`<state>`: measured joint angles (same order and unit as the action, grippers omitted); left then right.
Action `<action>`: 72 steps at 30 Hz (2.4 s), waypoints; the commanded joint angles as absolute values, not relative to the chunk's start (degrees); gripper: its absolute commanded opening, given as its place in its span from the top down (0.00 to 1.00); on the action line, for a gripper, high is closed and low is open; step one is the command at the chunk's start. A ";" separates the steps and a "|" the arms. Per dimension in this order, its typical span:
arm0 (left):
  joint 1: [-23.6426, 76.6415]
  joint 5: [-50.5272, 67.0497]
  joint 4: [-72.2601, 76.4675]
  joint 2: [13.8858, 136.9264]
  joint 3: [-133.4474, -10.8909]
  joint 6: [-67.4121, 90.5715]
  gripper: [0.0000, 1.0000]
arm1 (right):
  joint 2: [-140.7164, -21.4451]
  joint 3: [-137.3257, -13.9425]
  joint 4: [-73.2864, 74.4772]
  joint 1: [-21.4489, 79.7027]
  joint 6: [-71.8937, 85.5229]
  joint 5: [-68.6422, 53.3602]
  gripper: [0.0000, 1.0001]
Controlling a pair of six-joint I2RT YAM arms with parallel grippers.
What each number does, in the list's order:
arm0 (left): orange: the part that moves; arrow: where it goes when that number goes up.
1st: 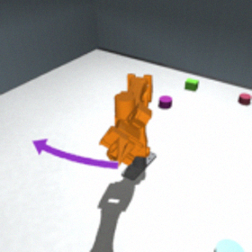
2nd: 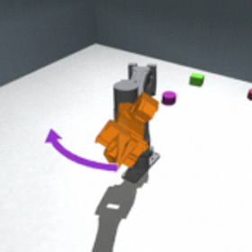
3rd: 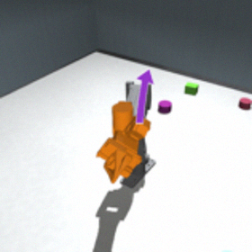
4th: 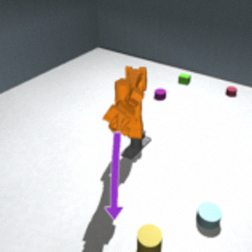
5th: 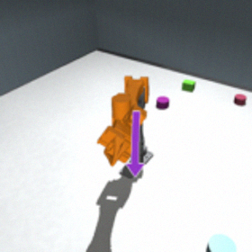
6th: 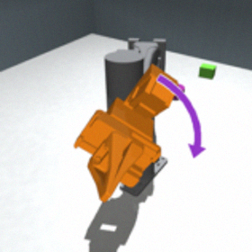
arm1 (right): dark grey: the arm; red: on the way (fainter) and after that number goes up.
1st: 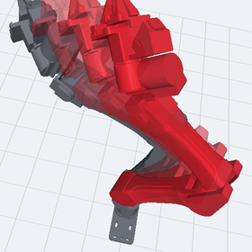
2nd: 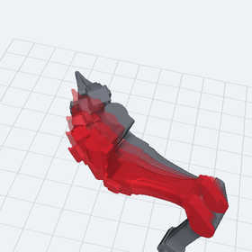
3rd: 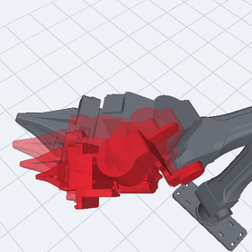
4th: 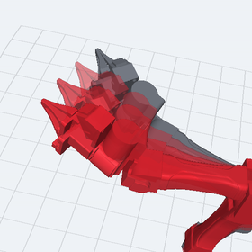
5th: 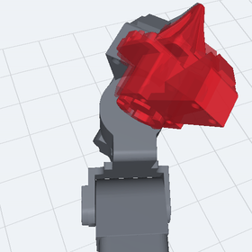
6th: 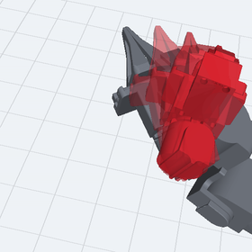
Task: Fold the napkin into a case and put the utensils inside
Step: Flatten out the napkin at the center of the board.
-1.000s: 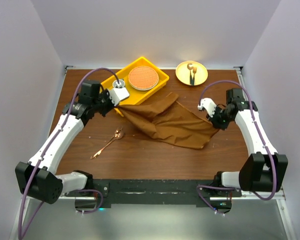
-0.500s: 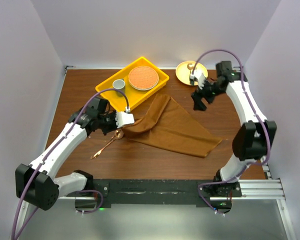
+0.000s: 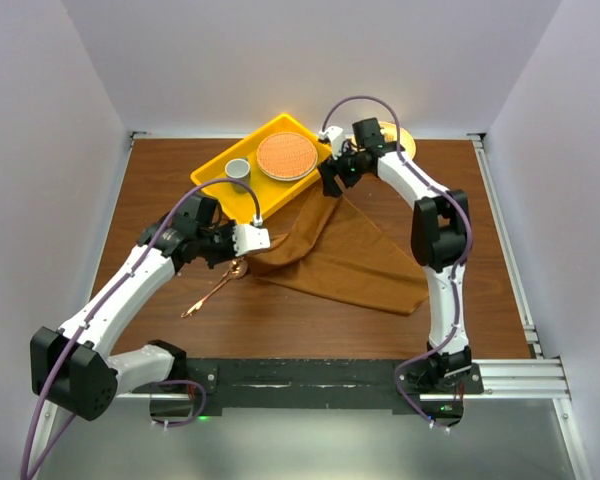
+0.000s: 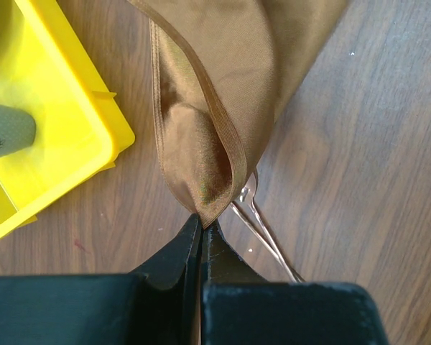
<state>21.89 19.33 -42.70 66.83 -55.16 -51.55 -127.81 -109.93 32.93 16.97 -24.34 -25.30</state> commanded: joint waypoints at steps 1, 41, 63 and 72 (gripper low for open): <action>22.15 20.39 -40.61 66.80 -57.04 -51.42 1.00 | -131.99 -116.10 29.18 17.84 -20.48 -21.28 0.17; 21.71 9.06 -30.41 84.98 -98.82 -22.07 1.00 | -88.79 -107.32 25.60 7.12 -16.79 -15.30 1.00; 23.73 23.17 -31.10 57.39 -98.26 -23.65 1.00 | -41.75 -94.38 25.04 7.12 -8.97 -12.03 1.00; 23.91 23.05 -32.01 68.62 -100.29 -21.10 1.00 | -47.45 -92.31 33.13 7.12 -8.35 4.52 1.00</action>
<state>23.77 24.75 -31.62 59.88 -103.07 -23.03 -40.53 -97.41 27.29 7.18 -8.93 -7.79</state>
